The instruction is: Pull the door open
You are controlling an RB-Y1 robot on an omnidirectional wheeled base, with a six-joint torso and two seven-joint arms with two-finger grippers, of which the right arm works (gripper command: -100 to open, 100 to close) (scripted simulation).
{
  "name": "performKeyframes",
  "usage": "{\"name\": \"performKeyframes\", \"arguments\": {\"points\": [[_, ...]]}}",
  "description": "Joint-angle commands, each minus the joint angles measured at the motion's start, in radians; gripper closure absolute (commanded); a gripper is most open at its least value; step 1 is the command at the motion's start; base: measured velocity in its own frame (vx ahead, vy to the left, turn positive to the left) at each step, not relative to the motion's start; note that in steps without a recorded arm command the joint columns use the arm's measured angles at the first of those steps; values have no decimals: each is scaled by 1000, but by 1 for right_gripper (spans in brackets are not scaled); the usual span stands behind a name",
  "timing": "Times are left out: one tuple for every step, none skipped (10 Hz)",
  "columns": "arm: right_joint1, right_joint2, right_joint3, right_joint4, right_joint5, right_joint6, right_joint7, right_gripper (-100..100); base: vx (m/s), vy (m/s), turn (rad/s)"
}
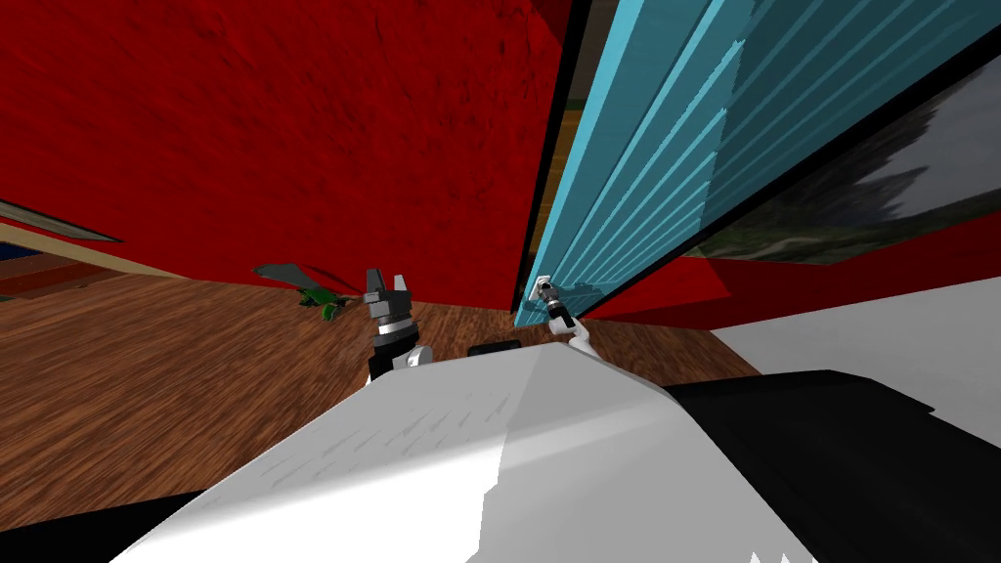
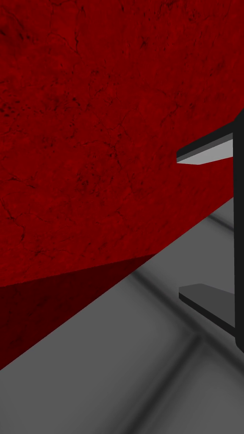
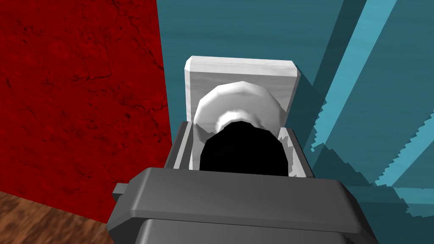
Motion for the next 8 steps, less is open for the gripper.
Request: {"name": "performKeyframes", "arguments": {"points": [[1, 1, 1, -1, 0, -1, 0, 100, -18, -2, 1], [1, 1, 1, -1, 0, -1, 0, 100, -8, 0, -3], [1, 1, 1, -1, 0, -1, 0, 100, 0, 0, 0], [17, -25, 15, -4, 4, -16, -28, 100, -138, -46, 159], [25, -40, 22, -7, 7, -26, -43, 100, -216, -109, 213], [35, -57, 30, -11, 9, -38, -61, 100, -198, -131, 169], [45, -74, 39, -15, 12, -50, -81, 100, -213, -120, 169], [55, -93, 48, -19, 14, -63, -100, 100, -211, -107, 201]]}}
